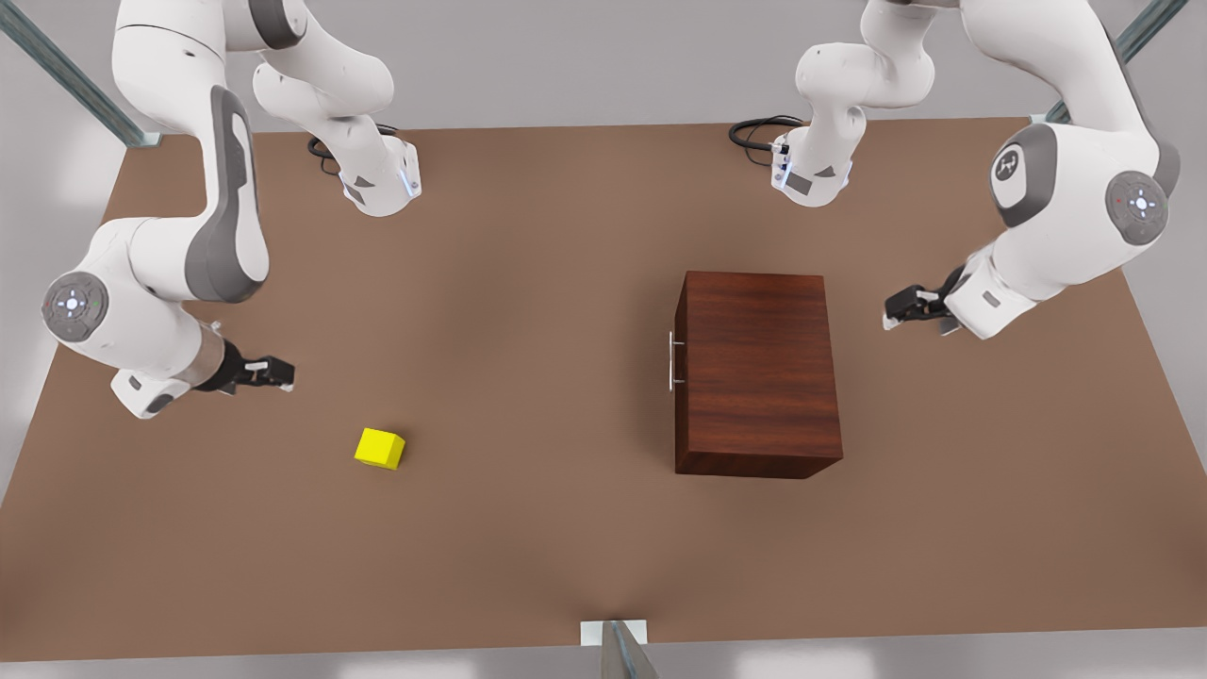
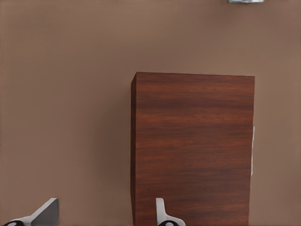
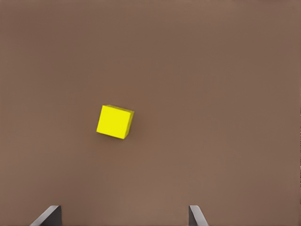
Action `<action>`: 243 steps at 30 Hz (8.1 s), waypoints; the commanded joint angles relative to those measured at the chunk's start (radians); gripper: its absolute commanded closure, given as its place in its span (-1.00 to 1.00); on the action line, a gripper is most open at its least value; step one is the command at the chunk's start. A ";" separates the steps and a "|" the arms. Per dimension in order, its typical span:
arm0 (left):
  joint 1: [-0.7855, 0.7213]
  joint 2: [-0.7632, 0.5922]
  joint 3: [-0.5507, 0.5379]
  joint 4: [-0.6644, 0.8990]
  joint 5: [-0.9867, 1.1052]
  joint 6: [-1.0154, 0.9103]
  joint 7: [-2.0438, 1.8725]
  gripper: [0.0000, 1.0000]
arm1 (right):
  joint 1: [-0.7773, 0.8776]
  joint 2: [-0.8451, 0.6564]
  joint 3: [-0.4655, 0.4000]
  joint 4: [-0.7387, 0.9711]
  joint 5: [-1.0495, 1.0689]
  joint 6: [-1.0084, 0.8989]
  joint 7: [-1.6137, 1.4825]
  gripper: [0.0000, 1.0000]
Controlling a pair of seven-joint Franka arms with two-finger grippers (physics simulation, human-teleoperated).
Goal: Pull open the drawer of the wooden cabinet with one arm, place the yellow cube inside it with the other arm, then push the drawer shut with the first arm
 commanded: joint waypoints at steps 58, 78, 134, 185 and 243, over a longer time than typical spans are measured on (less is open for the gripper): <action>-0.742 0.654 0.001 0.282 0.541 0.152 -1.105 -1.00 | -0.002 0.019 -0.001 -0.001 -0.003 0.065 -0.007 -1.00; -0.750 0.679 -0.002 0.331 0.469 0.163 -1.025 -1.00 | -0.002 0.020 -0.001 -0.001 -0.003 0.065 -0.009 -1.00; 0.066 0.056 -0.042 -0.060 0.075 0.101 0.026 -1.00 | 0.216 0.304 0.009 0.080 0.112 0.261 0.784 -1.00; 0.064 0.151 -0.046 0.112 0.077 -0.104 0.081 -1.00 | -0.013 0.476 0.168 -0.095 -0.128 0.494 0.570 -1.00; 0.043 0.144 -0.049 0.084 0.115 -0.028 0.010 -1.00 | 0.612 0.562 0.377 0.539 -0.075 0.086 1.932 -0.22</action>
